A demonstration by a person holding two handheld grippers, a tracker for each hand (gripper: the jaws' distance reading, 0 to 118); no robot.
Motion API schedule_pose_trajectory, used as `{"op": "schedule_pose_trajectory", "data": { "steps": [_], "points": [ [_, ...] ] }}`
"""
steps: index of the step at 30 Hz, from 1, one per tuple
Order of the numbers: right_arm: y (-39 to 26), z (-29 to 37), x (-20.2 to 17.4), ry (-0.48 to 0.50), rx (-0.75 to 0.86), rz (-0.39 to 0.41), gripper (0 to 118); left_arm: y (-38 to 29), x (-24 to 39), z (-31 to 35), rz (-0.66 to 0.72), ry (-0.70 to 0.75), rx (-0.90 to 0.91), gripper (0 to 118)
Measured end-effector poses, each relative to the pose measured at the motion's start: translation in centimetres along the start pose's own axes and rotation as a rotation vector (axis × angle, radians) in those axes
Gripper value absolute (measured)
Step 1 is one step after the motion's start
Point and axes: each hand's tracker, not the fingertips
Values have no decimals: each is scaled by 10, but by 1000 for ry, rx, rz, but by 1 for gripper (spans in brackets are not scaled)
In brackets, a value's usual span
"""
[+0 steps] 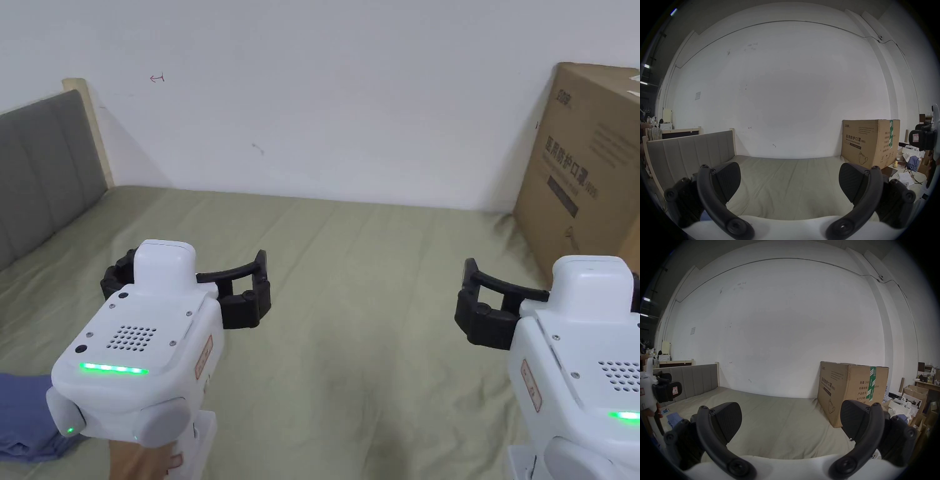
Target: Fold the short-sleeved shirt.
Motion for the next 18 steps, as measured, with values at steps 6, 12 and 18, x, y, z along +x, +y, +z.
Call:
{"op": "schedule_pose_trajectory", "data": {
  "steps": [6, 12, 18],
  "points": [
    [0, -1, -2, 3, -2, -1, 118, 0, 0, 0, -3, 1, 0, 118],
    [-1, -1, -2, 6, -5, 2, 118, -1, 0, -1, -11, 1, -6, 118],
    [-1, 0, -2, 8, -3, 1, 118, -1, -1, 0, -10, -1, -4, 118]
  ]
}}
